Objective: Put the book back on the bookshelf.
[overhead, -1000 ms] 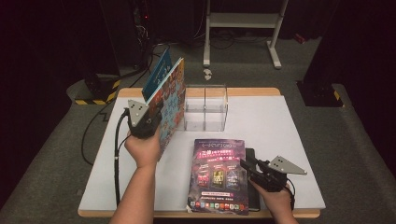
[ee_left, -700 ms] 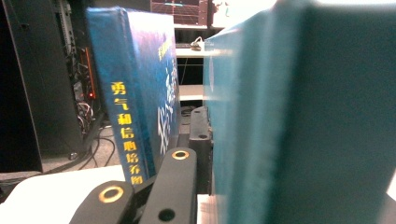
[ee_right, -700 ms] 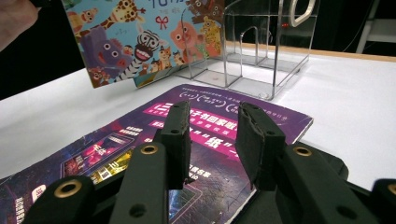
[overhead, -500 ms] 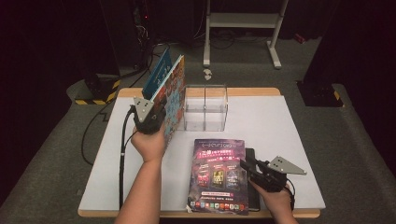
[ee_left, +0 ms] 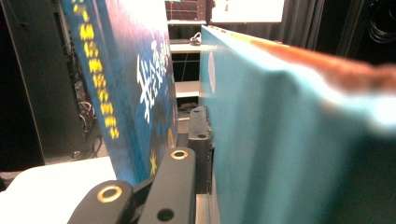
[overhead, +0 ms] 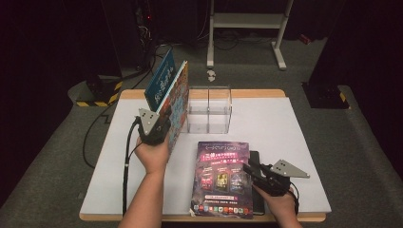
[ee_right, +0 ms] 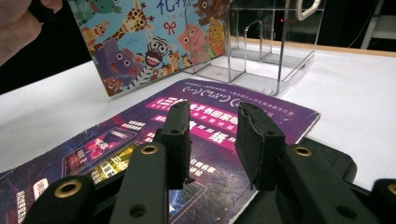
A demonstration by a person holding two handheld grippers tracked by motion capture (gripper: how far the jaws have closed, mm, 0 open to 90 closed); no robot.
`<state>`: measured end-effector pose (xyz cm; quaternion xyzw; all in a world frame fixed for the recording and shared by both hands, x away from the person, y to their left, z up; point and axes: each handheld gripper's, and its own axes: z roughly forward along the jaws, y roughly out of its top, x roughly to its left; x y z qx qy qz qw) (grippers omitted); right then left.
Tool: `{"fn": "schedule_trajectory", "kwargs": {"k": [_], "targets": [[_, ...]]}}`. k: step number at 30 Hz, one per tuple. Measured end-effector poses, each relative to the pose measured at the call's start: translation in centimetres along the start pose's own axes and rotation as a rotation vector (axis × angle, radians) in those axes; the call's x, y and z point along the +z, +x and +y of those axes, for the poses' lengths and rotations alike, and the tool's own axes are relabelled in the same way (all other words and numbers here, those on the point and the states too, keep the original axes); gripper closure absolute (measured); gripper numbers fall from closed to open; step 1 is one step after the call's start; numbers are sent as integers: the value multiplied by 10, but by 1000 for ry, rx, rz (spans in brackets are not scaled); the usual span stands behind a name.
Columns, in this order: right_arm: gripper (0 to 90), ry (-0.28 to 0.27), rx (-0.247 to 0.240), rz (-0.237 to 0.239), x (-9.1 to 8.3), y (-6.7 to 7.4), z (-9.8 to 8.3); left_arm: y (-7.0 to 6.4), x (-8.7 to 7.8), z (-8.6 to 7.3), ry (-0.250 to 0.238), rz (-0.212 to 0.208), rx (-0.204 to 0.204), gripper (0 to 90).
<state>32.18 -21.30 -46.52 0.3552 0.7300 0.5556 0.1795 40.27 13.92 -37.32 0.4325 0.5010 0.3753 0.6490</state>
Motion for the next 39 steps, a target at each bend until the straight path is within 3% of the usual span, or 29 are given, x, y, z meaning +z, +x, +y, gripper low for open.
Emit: {"fn": "schedule_trajectory", "kwargs": {"k": [8, 14, 22, 27, 30, 33, 39], "targets": [[639, 20, -13, 5, 3, 2, -2, 7, -6, 2, 22, -14, -17, 793], [623, 23, -11, 1, 2, 1, -2, 13, -10, 4, 46, -59, -45, 740], [594, 35, -10, -20, 2, -3, -4, 18, -20, 0, 82, -91, -25, 674], [592, 38, -9, -27, 2, -4, -5, 23, -29, -6, 106, -105, -31, 628], [592, 37, -10, -26, 2, -4, -5, 28, -35, -12, 135, -114, -54, 603], [592, 37, -10, -24, 2, -4, -5, 31, -43, -20, 157, -122, -34, 586], [592, 38, -10, -23, 3, -4, -5, 43, -56, -35, 201, -120, -56, 652]]}}
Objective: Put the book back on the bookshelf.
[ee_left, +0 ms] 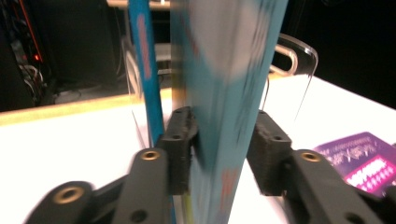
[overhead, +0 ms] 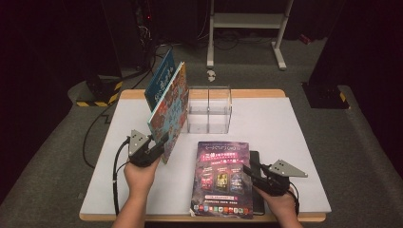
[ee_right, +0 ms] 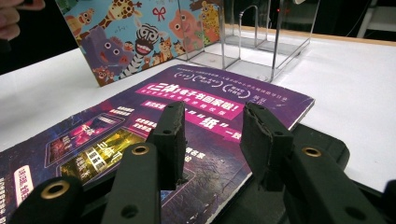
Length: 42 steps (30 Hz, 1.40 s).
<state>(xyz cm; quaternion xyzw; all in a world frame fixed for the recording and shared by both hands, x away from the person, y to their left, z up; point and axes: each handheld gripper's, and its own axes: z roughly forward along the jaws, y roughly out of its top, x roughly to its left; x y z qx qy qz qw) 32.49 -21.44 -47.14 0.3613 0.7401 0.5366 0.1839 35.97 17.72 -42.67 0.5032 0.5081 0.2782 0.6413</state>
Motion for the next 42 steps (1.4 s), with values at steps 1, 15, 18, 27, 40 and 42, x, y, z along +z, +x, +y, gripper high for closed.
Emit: {"fn": "schedule_trajectory", "kwargs": {"k": [1, 15, 18, 27, 40, 42], "targets": [[592, 0, 2, 1, 0, 0, 0, 1, -1, -2, 4, 3, -3, 665], [593, -2, -4, 5, 0, 2, 0, 9, 0, -13, -19, 114, -22, 791], [593, -4, -6, 4, 0, 3, 1, 7, 1, -14, -45, 137, -32, 803], [594, -5, -13, 9, 1, 5, 1, -6, 12, -21, -72, 178, 37, 809], [598, -7, -3, 20, 1, 4, 1, -18, 20, -27, -100, 235, 60, 810], [599, -7, 2, 26, 2, 4, 1, -19, 18, -29, -111, 244, 59, 811]]}}
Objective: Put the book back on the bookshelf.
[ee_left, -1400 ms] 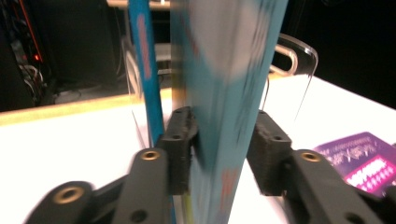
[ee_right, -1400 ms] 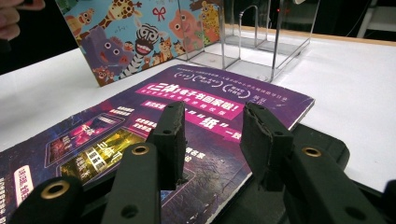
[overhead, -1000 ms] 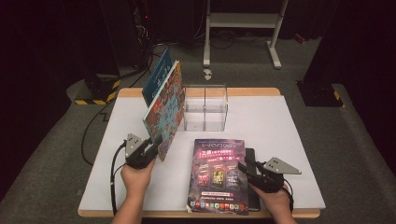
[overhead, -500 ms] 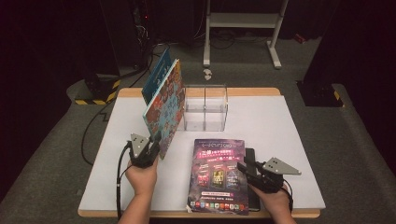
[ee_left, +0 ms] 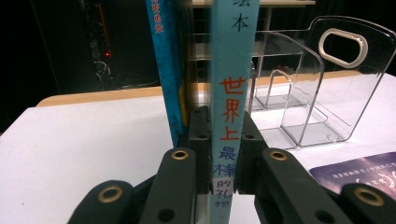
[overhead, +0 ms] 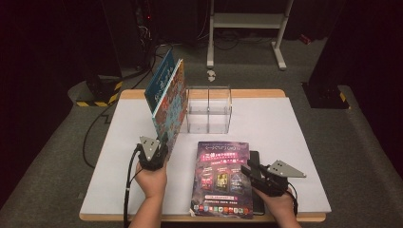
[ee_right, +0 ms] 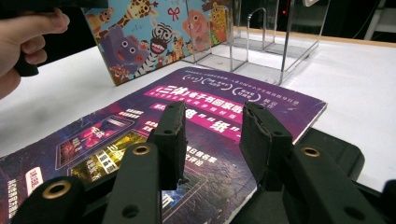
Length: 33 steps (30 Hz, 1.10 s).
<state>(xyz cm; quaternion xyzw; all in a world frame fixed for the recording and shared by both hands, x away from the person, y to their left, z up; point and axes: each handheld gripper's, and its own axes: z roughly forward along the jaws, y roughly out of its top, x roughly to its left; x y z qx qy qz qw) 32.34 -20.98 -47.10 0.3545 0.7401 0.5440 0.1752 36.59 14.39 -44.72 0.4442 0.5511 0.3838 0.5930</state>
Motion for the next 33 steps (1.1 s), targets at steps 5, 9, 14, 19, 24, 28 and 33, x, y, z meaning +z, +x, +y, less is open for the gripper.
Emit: {"fn": "schedule_trajectory", "kwargs": {"k": [5, 9, 14, 19, 24, 28, 33], "targets": [[601, -2, 2, 12, 1, 1, 0, -3, -2, -3, -13, 24, -5, 810], [602, -3, 6, 21, 2, 2, 0, -6, 0, -2, -22, 44, -24, 810], [602, -7, 6, 25, 2, 2, 0, -7, 2, -2, -27, 46, -16, 810], [602, -4, 4, 22, 3, 2, 0, -8, 2, -4, -29, 24, 10, 807], [600, 2, 0, 15, 2, 2, 0, -7, 1, -4, -22, -2, 22, 800], [599, 6, -7, 14, 3, 3, 0, -3, 1, -3, -11, -26, 22, 793], [599, 12, -11, 12, 3, 3, -1, 1, 1, -1, 5, -42, 12, 788]]}}
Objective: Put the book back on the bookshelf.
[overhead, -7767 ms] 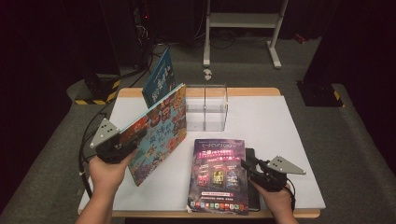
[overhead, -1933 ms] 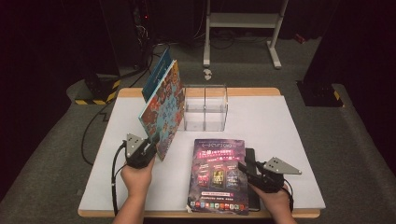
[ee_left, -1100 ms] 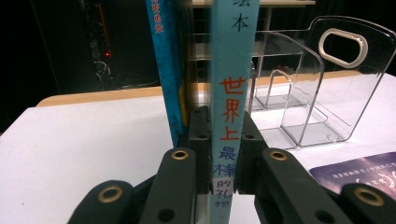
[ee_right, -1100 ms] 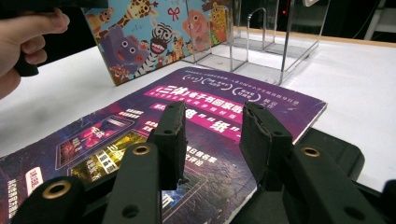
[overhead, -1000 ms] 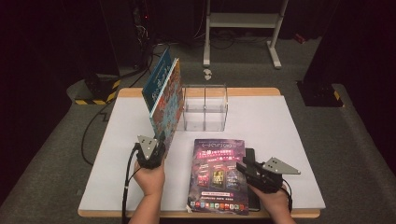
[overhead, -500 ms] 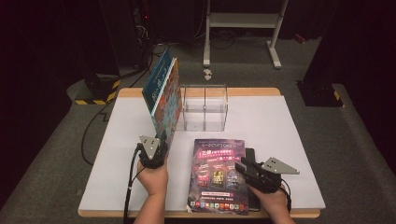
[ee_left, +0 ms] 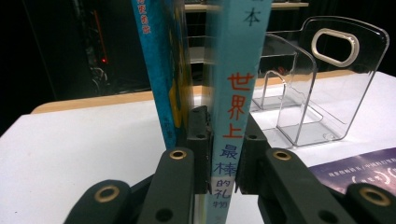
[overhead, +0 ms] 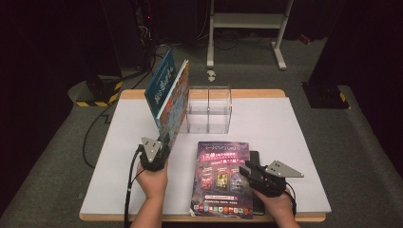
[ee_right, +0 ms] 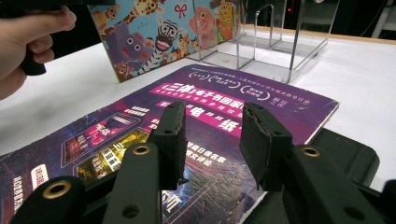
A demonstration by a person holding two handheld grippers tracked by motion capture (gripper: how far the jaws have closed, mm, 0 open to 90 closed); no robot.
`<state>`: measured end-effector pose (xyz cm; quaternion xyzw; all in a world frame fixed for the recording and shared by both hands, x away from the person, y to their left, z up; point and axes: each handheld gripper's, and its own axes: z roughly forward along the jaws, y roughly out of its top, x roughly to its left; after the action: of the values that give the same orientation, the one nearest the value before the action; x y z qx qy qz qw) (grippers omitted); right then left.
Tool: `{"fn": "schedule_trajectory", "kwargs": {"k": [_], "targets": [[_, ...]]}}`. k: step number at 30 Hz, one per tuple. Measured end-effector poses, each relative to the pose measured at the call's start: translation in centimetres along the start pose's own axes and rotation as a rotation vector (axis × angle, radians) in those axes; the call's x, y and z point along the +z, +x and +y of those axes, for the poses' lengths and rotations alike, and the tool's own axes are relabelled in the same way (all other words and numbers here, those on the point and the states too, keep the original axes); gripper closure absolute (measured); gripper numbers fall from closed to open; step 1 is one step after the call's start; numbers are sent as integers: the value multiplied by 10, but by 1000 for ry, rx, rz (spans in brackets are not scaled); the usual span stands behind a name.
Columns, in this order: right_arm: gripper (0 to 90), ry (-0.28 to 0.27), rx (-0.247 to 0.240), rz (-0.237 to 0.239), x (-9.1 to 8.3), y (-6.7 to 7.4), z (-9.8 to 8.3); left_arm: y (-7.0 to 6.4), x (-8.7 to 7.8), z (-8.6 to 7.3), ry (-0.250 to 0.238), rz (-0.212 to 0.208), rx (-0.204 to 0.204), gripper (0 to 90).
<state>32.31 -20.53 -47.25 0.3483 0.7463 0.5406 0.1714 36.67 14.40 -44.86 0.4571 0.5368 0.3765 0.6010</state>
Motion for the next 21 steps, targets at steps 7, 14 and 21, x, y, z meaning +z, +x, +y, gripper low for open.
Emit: {"fn": "schedule_trajectory", "kwargs": {"k": [7, 14, 21], "targets": [[599, 1, 0, -3, 0, 1, 0, 4, 0, 4, 14, -8, -62, 778], [599, 2, 1, -2, 1, 1, -1, 10, 1, 8, 19, 2, -132, 774], [599, 0, -1, -4, 0, 0, 0, 17, 0, 9, 20, 6, -151, 777]]}}
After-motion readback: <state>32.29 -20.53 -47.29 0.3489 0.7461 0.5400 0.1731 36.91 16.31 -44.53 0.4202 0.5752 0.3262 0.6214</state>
